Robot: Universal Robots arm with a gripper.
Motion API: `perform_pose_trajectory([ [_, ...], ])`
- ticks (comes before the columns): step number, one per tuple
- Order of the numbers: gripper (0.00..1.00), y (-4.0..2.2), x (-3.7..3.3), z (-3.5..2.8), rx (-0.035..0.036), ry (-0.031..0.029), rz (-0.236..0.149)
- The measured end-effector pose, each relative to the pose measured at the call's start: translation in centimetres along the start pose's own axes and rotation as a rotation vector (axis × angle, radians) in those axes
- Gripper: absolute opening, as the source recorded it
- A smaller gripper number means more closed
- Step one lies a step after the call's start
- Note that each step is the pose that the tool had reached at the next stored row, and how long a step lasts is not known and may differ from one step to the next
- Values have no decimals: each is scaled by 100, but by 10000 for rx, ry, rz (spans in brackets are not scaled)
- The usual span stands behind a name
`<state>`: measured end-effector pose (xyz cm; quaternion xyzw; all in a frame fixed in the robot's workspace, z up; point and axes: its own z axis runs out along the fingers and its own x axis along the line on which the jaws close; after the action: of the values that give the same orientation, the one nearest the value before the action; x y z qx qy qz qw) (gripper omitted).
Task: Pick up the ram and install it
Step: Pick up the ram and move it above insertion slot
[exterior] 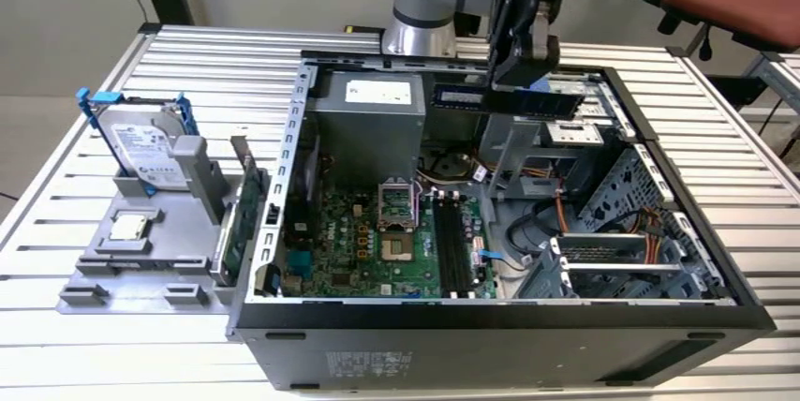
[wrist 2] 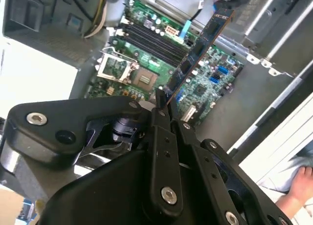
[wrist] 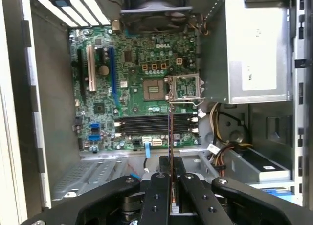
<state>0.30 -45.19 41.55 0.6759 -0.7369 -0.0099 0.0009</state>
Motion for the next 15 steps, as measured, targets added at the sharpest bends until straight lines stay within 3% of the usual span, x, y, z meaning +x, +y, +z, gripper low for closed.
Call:
perform_pose_trajectory([
  [9,0,35,-407,5,0,7,0],
  [11,0,37,-432,5,1,9,0],
  [15,0,35,-395,6,0,-12,0],
])
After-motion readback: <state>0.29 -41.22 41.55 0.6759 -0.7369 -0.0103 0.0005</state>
